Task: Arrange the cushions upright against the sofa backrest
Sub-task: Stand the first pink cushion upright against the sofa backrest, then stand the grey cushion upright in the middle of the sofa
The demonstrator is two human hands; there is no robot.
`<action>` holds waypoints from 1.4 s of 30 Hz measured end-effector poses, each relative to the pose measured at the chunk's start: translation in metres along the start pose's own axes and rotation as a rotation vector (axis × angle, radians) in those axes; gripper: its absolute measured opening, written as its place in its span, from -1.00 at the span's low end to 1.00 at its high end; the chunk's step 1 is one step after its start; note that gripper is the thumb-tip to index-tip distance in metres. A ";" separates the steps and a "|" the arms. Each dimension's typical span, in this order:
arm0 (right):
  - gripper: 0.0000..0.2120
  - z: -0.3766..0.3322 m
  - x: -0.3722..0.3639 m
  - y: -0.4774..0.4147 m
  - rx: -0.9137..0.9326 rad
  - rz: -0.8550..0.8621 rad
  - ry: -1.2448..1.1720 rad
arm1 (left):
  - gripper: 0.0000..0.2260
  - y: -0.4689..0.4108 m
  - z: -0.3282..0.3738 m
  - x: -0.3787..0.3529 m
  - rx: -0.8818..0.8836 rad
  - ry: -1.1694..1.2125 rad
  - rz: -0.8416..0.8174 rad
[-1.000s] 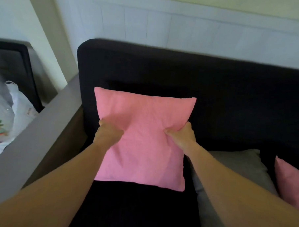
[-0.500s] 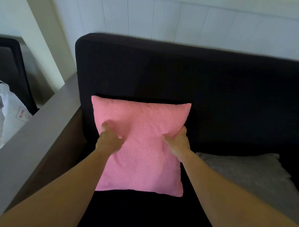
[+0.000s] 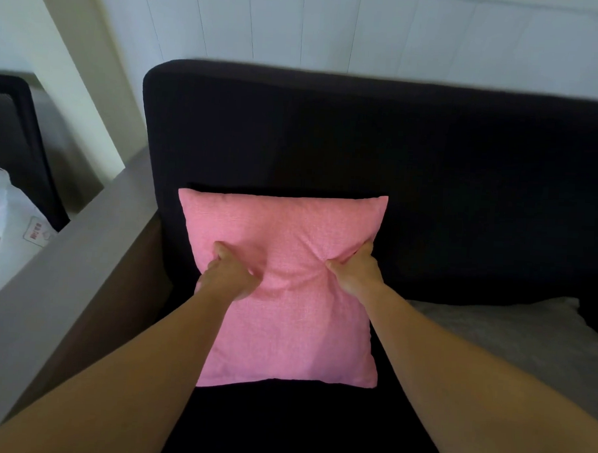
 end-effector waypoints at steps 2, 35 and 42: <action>0.03 0.001 0.003 0.002 0.008 -0.010 0.011 | -0.10 0.001 0.000 0.000 0.017 0.012 0.008; -0.23 0.240 0.339 0.027 -0.275 0.003 0.021 | -0.37 0.244 0.272 -0.194 -0.051 0.030 -0.268; -0.22 0.280 0.322 0.020 -0.355 -0.123 -0.023 | -0.22 0.226 0.248 -0.248 0.125 0.215 -0.413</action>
Point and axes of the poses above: each hand's wrist, its own y-axis away from the middle knuckle, its own x-axis out of the back of the hand, z = x × y, the point moved 1 cm from there along -y, towards the middle knuckle, and after that the axes turned 1 degree about -y, right-handed, at the moved point
